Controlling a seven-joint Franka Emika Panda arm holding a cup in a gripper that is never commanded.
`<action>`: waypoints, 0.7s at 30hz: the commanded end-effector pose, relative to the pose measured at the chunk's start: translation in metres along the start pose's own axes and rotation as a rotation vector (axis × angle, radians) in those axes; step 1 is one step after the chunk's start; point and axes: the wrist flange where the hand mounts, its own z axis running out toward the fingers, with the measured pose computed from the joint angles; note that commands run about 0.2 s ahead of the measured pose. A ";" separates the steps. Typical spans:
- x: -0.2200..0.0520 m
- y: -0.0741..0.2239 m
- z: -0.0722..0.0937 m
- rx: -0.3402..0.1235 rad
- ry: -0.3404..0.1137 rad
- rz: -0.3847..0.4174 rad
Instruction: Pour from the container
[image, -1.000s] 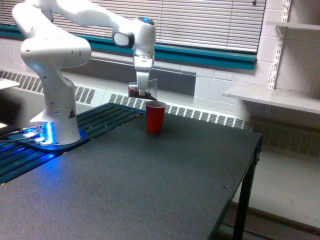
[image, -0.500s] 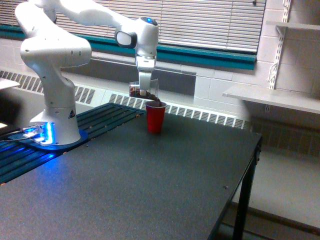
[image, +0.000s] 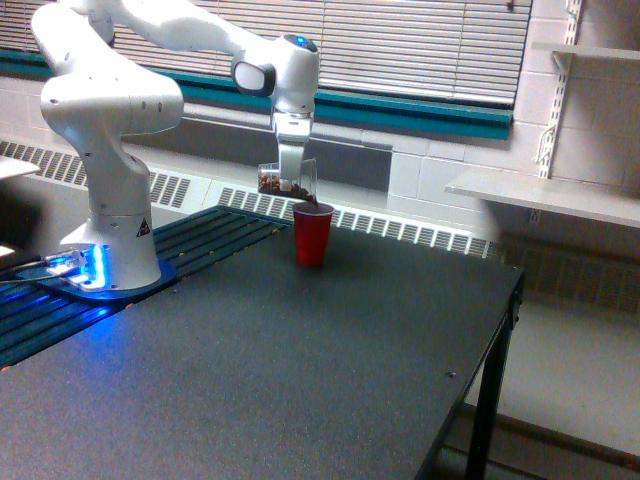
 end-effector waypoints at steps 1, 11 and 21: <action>0.001 0.000 0.000 -0.007 -0.013 -0.017; 0.002 0.001 0.001 -0.022 -0.026 -0.026; 0.002 0.000 0.001 -0.042 -0.039 -0.055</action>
